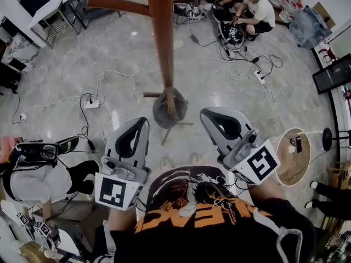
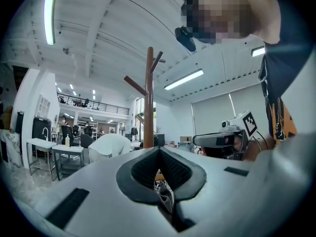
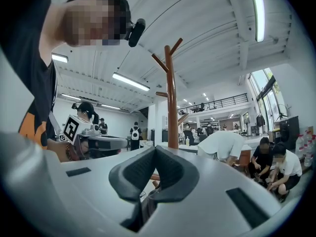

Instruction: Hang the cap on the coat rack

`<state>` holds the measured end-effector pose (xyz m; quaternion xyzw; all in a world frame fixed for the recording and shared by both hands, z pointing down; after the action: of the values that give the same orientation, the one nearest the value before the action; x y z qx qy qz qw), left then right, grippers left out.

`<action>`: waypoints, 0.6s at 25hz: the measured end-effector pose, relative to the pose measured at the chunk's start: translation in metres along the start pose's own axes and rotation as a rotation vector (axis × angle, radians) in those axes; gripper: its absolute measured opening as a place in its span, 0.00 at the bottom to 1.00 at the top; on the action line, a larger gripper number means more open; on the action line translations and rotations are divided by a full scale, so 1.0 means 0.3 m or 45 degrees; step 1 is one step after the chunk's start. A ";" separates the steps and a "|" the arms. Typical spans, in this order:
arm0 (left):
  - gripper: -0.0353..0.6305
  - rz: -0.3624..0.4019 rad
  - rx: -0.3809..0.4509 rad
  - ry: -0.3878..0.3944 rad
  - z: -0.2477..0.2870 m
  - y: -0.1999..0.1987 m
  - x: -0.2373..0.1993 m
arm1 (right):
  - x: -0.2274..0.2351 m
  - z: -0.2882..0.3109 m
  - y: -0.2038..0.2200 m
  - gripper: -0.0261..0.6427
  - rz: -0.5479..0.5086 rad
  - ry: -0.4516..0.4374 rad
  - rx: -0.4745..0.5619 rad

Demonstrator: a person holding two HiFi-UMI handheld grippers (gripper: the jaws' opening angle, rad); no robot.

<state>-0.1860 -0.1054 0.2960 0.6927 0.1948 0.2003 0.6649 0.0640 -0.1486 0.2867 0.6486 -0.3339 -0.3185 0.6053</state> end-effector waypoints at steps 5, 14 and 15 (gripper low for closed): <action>0.09 0.005 -0.033 0.006 -0.015 0.002 -0.005 | -0.026 0.012 0.005 0.06 -0.016 -0.004 -0.013; 0.09 -0.015 -0.015 0.020 0.004 0.010 0.025 | -0.014 -0.019 0.020 0.06 -0.011 -0.003 -0.019; 0.09 -0.013 -0.016 0.021 0.004 0.012 0.027 | -0.014 -0.020 0.023 0.06 -0.011 -0.003 -0.021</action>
<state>-0.1785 -0.1022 0.2998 0.6859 0.2028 0.2038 0.6685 0.0662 -0.1420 0.2939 0.6447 -0.3292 -0.3248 0.6087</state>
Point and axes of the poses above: the fingertips, and each gripper's own axes: z forward along the fingers, x to its right, y out of its underside, the point moved 10 cm from there along -z, backward along the fingers
